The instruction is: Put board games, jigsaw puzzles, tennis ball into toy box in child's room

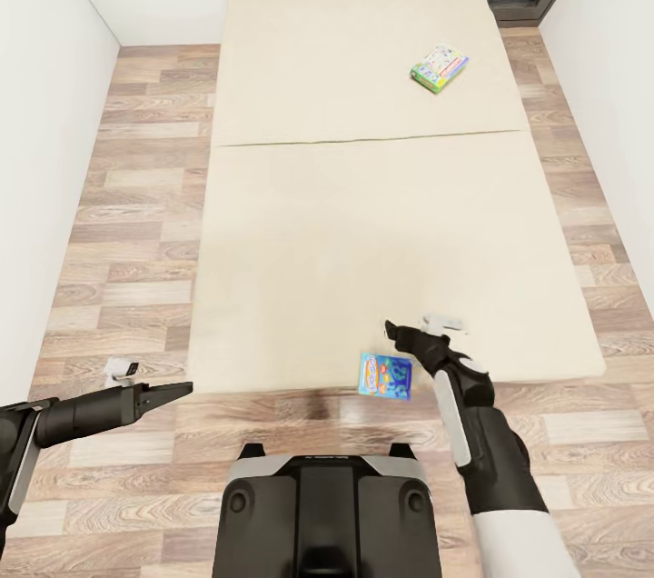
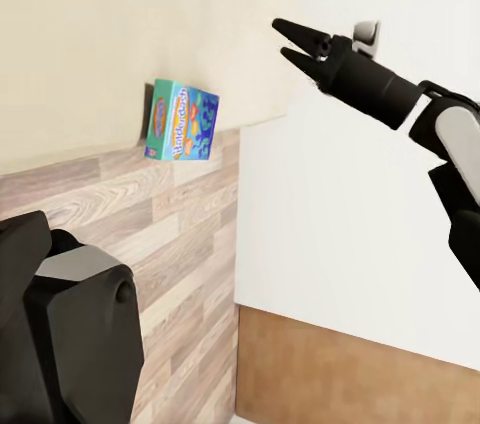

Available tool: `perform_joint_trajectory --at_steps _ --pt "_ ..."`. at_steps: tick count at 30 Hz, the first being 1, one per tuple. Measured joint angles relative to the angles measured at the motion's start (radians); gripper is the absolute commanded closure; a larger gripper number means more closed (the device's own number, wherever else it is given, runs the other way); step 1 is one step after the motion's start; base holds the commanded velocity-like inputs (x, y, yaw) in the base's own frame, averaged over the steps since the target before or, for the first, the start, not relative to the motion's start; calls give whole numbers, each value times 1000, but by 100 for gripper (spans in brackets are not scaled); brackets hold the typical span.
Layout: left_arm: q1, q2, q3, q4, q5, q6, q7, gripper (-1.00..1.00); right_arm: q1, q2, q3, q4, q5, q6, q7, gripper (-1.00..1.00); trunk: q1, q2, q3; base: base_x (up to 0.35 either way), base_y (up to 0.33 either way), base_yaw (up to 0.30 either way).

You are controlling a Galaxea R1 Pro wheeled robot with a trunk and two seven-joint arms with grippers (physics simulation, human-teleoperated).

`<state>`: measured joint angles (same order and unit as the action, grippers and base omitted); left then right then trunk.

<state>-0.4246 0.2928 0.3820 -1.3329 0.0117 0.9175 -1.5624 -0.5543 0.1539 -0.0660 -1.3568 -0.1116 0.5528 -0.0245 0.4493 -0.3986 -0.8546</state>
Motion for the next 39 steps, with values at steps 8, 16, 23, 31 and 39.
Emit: perform_joint_trajectory --at_steps 8,16,23,31,39 --pt "0 0 0 0 0 0 0 -100 157 -6 -56 -169 -22 5 199 -100 0 0 0 0 0 0" --pt "0 0 0 0 -1 -1 2 -100 298 -9 -276 -205 -124 0 610 -100 0 0 0 0 0 0" --pt "0 -1 0 0 1 0 1 -100 304 -10 -305 -199 -128 -5 674 -100 0 0 0 0 0 0" --pt "0 -2 0 0 1 -1 1 -100 305 -24 -309 -198 -134 1 676 -100 0 0 0 0 0 0" --pt "0 -6 0 0 0 -2 1 -100 305 -27 -309 -197 -141 3 686 -100 0 0 0 0 0 0"
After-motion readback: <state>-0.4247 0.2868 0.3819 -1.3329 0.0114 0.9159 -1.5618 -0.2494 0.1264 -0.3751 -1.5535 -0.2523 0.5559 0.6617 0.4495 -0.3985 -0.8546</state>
